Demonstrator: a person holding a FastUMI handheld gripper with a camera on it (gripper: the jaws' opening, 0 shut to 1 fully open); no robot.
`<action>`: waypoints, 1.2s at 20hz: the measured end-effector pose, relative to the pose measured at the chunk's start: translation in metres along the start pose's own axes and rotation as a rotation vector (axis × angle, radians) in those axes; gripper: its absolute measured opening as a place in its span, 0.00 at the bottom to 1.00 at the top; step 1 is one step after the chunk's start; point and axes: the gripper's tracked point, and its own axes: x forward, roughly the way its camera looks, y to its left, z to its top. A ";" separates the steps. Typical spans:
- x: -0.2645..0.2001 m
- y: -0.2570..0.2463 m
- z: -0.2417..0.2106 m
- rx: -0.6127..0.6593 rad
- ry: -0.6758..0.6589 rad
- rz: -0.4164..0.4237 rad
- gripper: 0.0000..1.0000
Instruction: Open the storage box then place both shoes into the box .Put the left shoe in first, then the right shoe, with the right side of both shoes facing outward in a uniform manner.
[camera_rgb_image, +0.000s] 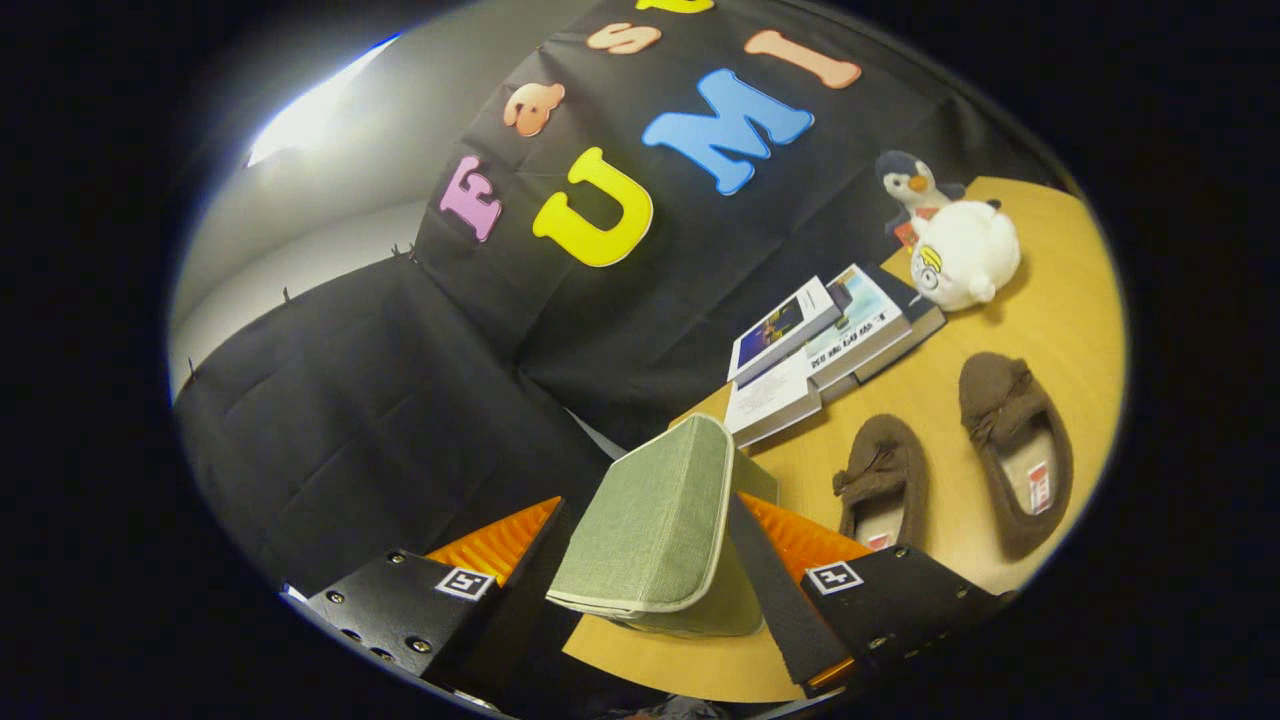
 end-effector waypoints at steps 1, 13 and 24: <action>0.002 0.001 -0.006 0.036 0.016 0.011 0.97; 0.039 -0.024 -0.049 0.463 0.114 0.095 0.96; 0.054 -0.031 -0.065 0.644 0.125 0.133 0.96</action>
